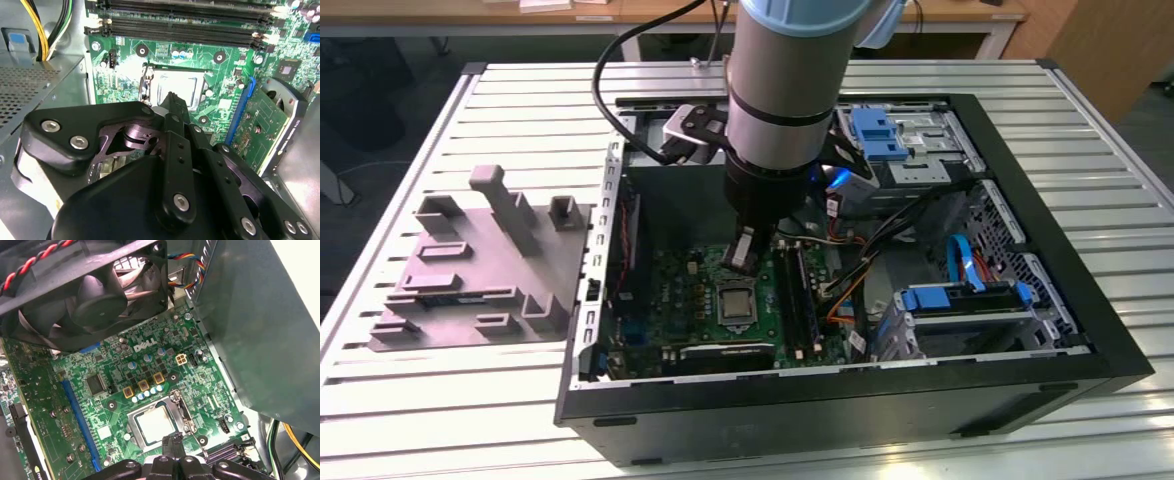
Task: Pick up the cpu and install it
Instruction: 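Install the first cpu locking lever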
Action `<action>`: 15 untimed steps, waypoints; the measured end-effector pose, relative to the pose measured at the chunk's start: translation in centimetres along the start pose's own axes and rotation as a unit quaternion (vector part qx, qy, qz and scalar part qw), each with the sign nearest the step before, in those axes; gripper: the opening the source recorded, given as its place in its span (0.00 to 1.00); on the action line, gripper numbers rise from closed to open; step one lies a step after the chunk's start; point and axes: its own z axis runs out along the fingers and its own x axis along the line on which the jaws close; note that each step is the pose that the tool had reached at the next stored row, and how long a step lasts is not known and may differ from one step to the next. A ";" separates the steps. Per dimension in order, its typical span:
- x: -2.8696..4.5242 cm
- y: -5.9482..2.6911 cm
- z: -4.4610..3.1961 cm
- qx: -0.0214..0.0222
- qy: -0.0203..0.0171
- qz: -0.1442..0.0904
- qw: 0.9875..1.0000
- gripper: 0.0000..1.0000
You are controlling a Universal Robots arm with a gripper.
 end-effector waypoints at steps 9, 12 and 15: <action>-0.79 -1.66 -0.15 0.000 -0.001 0.000 1.000 0.11; -0.98 -2.06 -0.18 0.000 -0.001 0.000 1.000 0.11; -1.16 -2.42 -0.21 -0.001 -0.001 0.000 1.000 0.11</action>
